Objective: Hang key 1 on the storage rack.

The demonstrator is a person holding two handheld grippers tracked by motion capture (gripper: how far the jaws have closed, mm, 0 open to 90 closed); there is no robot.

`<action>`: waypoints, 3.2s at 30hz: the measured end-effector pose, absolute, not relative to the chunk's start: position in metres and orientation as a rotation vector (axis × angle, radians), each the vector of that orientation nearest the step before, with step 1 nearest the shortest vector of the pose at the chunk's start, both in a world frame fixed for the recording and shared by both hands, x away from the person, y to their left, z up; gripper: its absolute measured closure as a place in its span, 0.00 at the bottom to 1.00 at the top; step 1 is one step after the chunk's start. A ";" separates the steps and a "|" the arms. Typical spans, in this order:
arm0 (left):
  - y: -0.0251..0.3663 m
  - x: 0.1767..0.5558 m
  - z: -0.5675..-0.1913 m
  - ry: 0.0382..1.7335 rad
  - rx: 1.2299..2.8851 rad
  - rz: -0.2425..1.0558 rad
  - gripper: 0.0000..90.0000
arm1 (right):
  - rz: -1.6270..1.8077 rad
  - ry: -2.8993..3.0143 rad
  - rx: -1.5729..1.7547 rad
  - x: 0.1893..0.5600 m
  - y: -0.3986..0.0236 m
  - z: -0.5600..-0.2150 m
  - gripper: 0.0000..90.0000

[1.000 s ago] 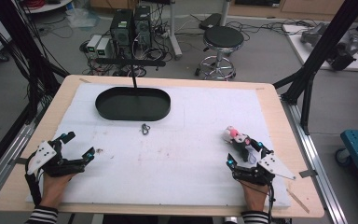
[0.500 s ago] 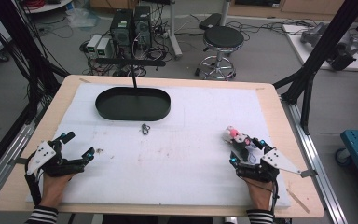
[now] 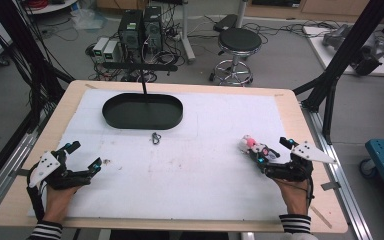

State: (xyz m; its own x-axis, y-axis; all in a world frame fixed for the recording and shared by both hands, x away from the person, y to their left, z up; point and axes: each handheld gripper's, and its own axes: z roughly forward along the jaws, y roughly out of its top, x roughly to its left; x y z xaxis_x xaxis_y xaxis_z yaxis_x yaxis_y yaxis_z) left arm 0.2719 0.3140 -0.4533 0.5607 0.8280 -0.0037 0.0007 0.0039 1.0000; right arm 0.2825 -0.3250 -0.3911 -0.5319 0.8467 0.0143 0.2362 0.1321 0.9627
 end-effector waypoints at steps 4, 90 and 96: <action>0.314 0.272 -0.453 0.762 1.430 0.758 0.02 | 1.372 1.931 1.044 0.289 -0.328 -0.380 0.01; 0.314 0.272 -0.453 0.762 1.430 0.757 0.02 | 0.545 2.689 1.221 0.383 -0.308 -0.402 0.17; 0.314 0.272 -0.453 0.762 1.429 0.758 0.02 | 0.519 2.695 1.203 0.384 -0.307 -0.401 0.32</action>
